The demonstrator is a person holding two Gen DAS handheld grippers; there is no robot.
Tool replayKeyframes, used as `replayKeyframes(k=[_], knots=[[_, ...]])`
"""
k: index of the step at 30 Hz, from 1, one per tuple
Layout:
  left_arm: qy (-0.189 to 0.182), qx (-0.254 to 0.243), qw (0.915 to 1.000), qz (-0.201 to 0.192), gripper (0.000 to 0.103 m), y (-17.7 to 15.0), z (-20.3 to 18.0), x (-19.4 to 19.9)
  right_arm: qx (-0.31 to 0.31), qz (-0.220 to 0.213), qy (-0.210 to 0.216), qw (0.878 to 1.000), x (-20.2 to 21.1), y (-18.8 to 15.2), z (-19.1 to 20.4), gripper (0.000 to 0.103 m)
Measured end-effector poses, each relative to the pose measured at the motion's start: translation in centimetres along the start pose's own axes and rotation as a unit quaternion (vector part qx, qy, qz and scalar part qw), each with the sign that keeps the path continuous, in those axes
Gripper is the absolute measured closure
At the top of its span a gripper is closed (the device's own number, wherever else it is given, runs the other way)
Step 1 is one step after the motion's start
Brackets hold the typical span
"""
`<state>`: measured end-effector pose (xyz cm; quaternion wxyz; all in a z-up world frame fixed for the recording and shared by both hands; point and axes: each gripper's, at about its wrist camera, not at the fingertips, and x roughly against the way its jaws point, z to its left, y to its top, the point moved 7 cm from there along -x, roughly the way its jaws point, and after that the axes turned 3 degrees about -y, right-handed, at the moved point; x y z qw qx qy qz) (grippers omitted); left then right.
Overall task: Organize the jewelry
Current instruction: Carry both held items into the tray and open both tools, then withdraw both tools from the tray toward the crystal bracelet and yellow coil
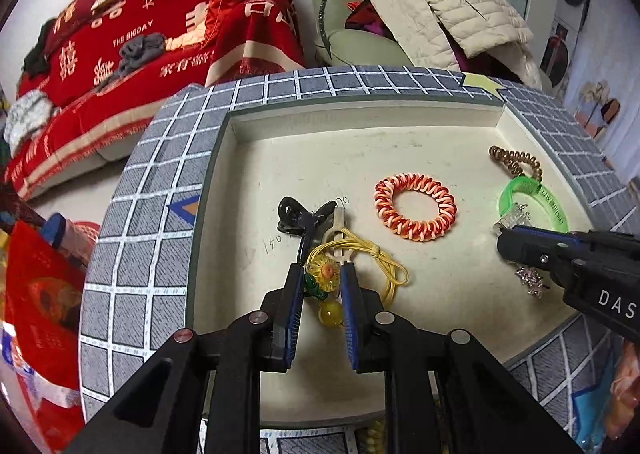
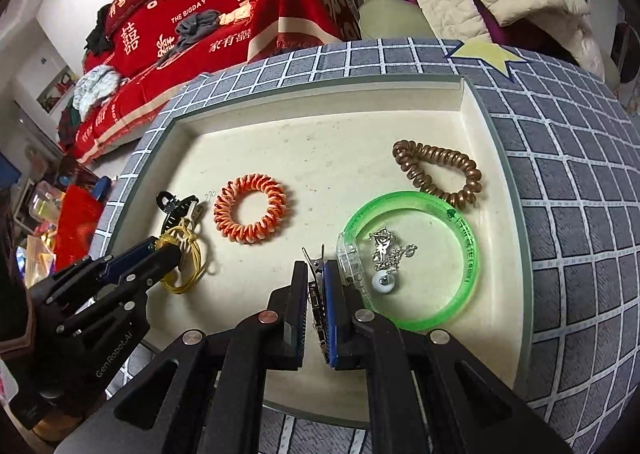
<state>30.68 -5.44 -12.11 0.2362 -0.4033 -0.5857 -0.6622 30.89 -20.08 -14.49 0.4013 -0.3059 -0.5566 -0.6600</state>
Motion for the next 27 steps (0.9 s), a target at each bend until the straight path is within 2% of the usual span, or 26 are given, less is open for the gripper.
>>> replayKeyframes(k=[4, 12, 14, 15, 16, 27], knots=[[-0.002, 0.0, 1.0, -0.003, 0.063, 0.0, -0.1, 0.2, -0.007, 0.0, 0.006, 1.0, 0.2, -0.1, 0.0, 0.094], [-0.008, 0.014, 0.9997, -0.019, 0.063, -0.1, 0.4, 1.2, -0.038, -0.024, 0.063, 0.997, 2.4, 0.2, 0.0, 0.09], [-0.009, 0.016, 0.9996, -0.022, 0.063, 0.0, 0.5, 1.5, -0.041, -0.032, 0.067, 0.996, 3.2, 0.2, 0.0, 0.077], [-0.01, 0.016, 0.9996, -0.023, 0.063, 0.1, 0.5, 1.6, -0.043, -0.036, 0.066, 0.996, 3.5, 0.2, 0.0, 0.06], [-0.009, 0.015, 0.9996, -0.024, 0.063, 0.2, 0.5, 1.7, -0.045, -0.042, 0.063, 0.996, 3.9, 0.1, -0.1, 0.051], [-0.01, 0.01, 0.999, -0.043, 0.063, 0.9, -0.3, 3.9, -0.066, -0.05, 0.055, 0.995, 6.0, -0.6, -1.4, 0.049]])
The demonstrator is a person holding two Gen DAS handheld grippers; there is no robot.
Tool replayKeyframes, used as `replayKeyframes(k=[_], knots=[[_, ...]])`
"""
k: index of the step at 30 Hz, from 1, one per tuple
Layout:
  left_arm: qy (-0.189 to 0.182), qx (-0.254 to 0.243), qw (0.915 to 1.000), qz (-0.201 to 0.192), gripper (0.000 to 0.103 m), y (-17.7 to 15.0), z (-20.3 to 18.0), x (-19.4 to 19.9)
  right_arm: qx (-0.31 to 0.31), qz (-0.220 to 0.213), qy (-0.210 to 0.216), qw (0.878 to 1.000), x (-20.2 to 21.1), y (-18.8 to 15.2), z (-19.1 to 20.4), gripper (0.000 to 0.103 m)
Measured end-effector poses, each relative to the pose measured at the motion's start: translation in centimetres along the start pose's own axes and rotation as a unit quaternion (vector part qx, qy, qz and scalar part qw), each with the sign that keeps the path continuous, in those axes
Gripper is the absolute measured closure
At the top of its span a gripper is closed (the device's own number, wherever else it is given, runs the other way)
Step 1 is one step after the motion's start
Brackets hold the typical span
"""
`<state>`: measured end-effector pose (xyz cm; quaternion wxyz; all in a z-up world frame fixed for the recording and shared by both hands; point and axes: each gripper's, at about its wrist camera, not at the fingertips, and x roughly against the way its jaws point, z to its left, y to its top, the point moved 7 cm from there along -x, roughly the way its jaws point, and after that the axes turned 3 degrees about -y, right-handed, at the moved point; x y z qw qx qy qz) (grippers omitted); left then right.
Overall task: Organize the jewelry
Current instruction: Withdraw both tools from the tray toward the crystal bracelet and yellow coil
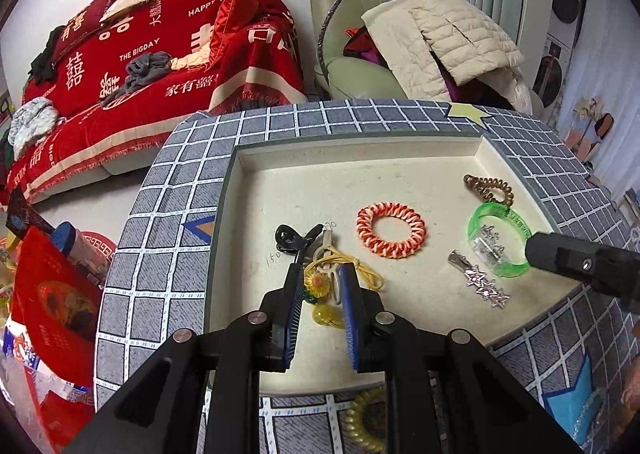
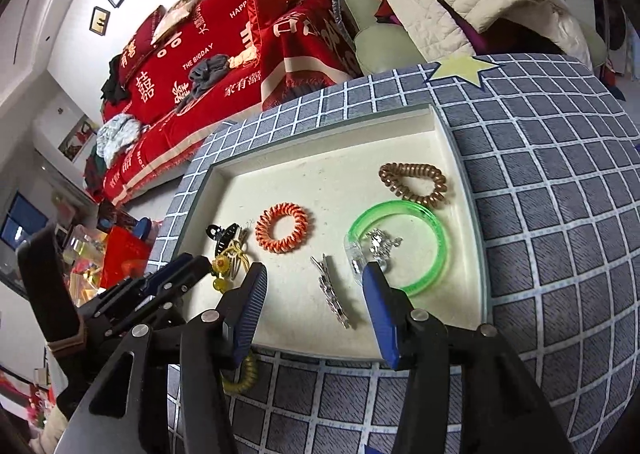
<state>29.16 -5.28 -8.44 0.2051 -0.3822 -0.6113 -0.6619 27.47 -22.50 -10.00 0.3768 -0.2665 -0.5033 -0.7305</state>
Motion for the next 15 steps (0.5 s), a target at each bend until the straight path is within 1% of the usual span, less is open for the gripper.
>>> replayKeyframes(k=[2, 3, 4, 5, 6, 7, 9, 12, 13, 14, 15], knots=[[-0.001, 0.001, 1.0, -0.002, 0.061, 0.0, -0.2, 0.4, -0.003, 0.001, -0.001, 1.0, 0.2, -0.2, -0.2, 0.049], [-0.001, 0.003, 1.0, -0.002, 0.031, 0.0, -0.2, 0.5, -0.005, 0.002, -0.001, 1.0, 0.3, -0.4, -0.4, 0.049], [0.0, 0.006, 1.0, -0.002, 0.007, -0.1, -0.2, 0.7, -0.008, 0.002, -0.002, 1.0, 0.5, -0.5, -0.5, 0.049], [0.006, 0.011, 0.9999, -0.01, 0.0, -0.1, -0.1, 1.2, -0.009, 0.002, -0.002, 1.0, 0.6, -0.6, -0.6, 0.049], [0.007, 0.012, 0.9996, -0.026, 0.0, 0.0, -0.1, 1.8, -0.009, 0.002, -0.002, 1.0, 0.7, -0.7, -0.7, 0.049], [0.004, 0.009, 0.9995, -0.03, 0.0, 0.1, -0.2, 2.1, -0.008, 0.001, -0.003, 1.0, 0.9, -0.8, -0.8, 0.049], [0.0, 0.008, 0.9997, -0.024, 0.0, 0.0, -0.3, 2.5, -0.007, 0.001, -0.005, 1.0, 1.2, -0.9, -0.8, 0.048], [0.005, 0.007, 0.9996, -0.028, 0.0, -0.1, -0.2, 3.2, -0.008, -0.004, -0.004, 1.0, 1.9, -1.1, -0.9, 0.046], [0.006, 0.008, 0.9995, -0.028, 0.0, -0.1, -0.2, 3.4, -0.007, -0.009, -0.004, 1.0, 2.3, -1.1, -0.9, 0.041], [0.007, 0.008, 0.9995, -0.028, 0.0, -0.2, -0.2, 3.6, -0.006, -0.013, -0.004, 1.0, 2.6, -1.1, -0.8, 0.039], [0.007, 0.009, 0.9995, -0.028, 0.0, -0.3, -0.1, 3.8, -0.002, -0.02, -0.005, 1.0, 3.0, -1.2, -0.6, 0.032]])
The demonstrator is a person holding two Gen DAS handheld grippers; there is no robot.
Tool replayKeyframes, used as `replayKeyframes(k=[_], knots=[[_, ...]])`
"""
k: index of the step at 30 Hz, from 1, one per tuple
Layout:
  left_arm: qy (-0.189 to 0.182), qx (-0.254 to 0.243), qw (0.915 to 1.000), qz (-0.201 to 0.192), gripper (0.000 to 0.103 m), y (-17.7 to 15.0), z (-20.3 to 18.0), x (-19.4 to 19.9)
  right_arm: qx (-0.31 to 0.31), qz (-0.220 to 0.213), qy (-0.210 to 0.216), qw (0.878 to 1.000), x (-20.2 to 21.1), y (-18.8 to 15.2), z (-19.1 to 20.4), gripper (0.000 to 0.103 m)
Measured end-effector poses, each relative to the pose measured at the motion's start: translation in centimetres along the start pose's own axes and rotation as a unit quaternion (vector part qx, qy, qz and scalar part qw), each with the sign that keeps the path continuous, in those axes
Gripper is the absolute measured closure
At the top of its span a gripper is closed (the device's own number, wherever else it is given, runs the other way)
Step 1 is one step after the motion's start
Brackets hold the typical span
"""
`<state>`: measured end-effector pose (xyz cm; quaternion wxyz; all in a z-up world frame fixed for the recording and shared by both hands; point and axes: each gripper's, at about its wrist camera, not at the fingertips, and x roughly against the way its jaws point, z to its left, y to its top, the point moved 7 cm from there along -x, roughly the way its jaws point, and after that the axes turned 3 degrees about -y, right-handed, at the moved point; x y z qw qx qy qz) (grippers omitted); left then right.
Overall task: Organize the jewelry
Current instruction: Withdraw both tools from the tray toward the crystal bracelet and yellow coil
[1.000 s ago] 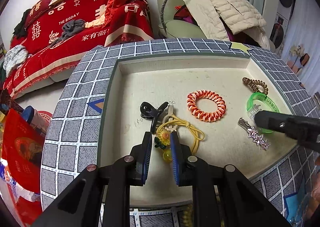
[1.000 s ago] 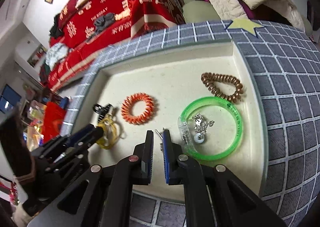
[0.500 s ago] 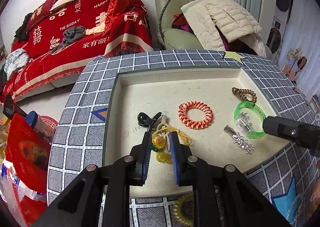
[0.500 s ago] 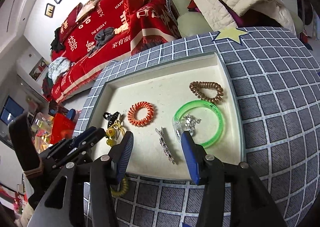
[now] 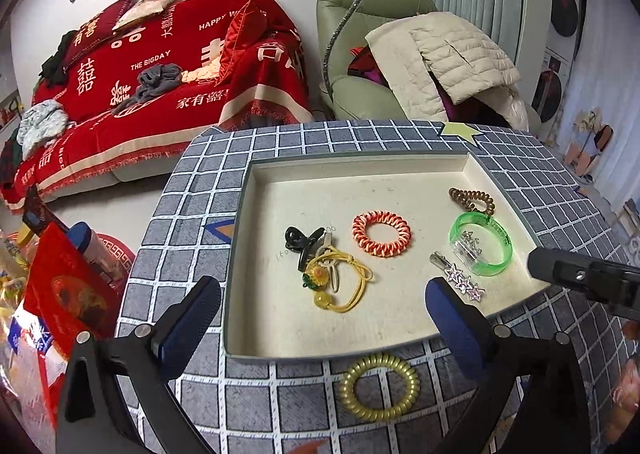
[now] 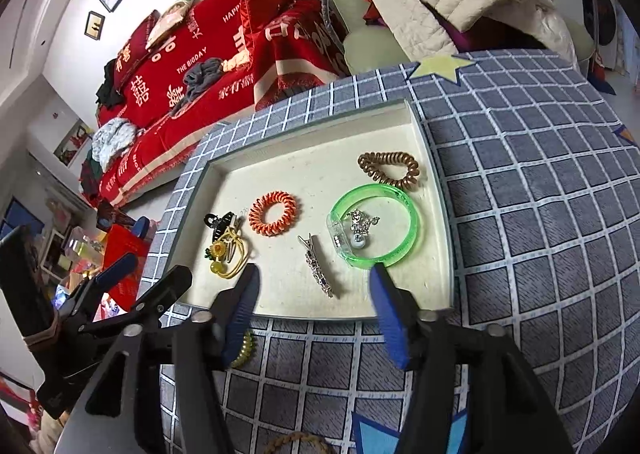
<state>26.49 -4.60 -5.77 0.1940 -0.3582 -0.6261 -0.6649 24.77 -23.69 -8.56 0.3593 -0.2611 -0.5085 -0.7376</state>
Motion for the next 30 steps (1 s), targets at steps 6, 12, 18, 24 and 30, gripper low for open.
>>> replayKeyframes(k=[6, 12, 18, 24, 30], knots=[[0.0, -0.003, 1.0, -0.002, 0.0, -0.9, -0.3, 1.2, 0.013, -0.036, -0.009, 0.999, 2.4, -0.6, 0.6, 0.015], [-0.007, 0.001, 1.0, 0.004, 0.0, -2.0, -0.6, 2.0, 0.027, -0.064, 0.002, 0.998, 4.1, -1.5, 1.4, 0.0], [-0.001, -0.008, 0.9999, 0.007, 0.0, -3.0, -0.9, 2.9, 0.024, -0.061, 0.007, 0.998, 5.0, -2.5, 1.6, 0.0], [0.007, -0.008, 0.9999, 0.012, 0.0, -4.2, -0.8, 3.5, 0.029, -0.047, -0.007, 0.998, 5.9, -3.8, 1.1, 0.0], [0.002, 0.018, 0.9993, 0.033, 0.0, -6.0, 0.1, 3.1, 0.037, -0.036, -0.016, 0.999, 6.8, -5.2, 0.2, 0.0]])
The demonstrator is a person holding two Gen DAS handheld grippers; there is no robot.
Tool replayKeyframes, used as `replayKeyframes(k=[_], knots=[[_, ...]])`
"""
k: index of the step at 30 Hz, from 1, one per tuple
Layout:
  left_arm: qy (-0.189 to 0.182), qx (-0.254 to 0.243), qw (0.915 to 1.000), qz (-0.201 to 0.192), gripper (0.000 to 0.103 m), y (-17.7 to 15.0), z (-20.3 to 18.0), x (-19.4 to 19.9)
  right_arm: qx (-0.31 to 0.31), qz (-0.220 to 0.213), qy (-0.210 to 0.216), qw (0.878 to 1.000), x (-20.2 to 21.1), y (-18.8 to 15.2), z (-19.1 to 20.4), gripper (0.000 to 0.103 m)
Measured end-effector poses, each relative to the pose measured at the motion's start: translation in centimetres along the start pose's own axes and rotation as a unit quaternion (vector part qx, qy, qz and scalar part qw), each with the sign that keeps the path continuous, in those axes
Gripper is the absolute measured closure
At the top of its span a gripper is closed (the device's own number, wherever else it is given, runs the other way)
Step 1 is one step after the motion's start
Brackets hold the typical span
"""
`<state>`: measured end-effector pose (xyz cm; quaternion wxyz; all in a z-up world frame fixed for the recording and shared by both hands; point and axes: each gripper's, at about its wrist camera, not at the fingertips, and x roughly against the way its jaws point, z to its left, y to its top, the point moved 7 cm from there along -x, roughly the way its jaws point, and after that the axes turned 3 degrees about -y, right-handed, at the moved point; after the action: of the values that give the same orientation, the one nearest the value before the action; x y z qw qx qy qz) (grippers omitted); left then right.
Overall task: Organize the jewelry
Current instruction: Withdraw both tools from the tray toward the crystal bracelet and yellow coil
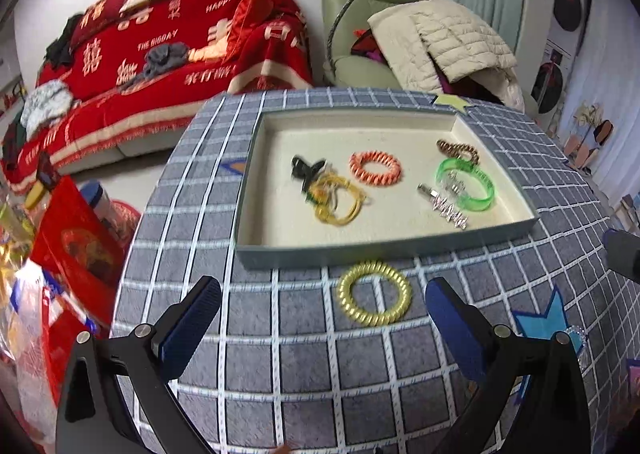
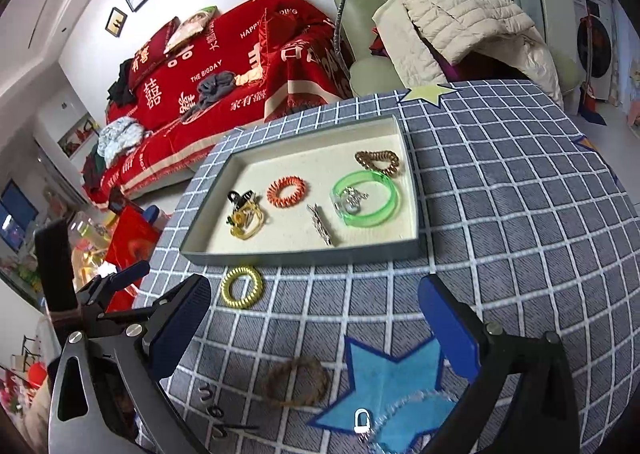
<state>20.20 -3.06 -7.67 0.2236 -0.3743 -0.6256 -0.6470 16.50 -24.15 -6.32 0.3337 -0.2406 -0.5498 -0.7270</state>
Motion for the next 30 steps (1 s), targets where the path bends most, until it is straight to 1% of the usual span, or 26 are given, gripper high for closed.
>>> replayKeyframes(k=[2, 6, 10, 15, 22, 28, 30], knots=[[0.007, 0.006, 0.9999, 0.007, 0.0, -0.7, 0.3, -0.2, 0.001, 0.005, -0.002, 1.0, 0.2, -0.6, -0.3, 0.0], [-0.003, 0.013, 0.9995, 0.029, 0.0, -2.4, 0.5, -0.8, 0.001, 0.021, -0.004, 1.0, 0.3, -2.2, -1.0, 0.0], [-0.002, 0.022, 0.9989, 0.042, 0.0, -3.7, 0.6, -1.2, 0.001, 0.035, -0.02, 0.999, 0.6, -4.3, -2.0, 0.0], [0.0, 0.032, 0.998, 0.054, 0.0, -4.6, 0.7, -1.6, -0.003, 0.053, -0.046, 0.998, 1.0, -6.9, -3.8, 0.0], [0.0, 0.052, 0.9967, 0.063, 0.0, -4.5, 1.1, -2.2, -0.016, 0.064, -0.088, 0.994, 2.3, -9.3, -6.9, 0.0], [0.0, 0.06, 0.9961, 0.065, 0.0, -3.5, 1.2, -3.0, -0.024, 0.066, -0.105, 0.992, 2.6, -9.9, -8.6, 0.0], [0.003, 0.056, 0.9963, 0.065, 0.0, -3.4, 1.1, -3.2, -0.019, 0.066, -0.113, 0.991, 2.5, -9.9, -8.8, 0.003]])
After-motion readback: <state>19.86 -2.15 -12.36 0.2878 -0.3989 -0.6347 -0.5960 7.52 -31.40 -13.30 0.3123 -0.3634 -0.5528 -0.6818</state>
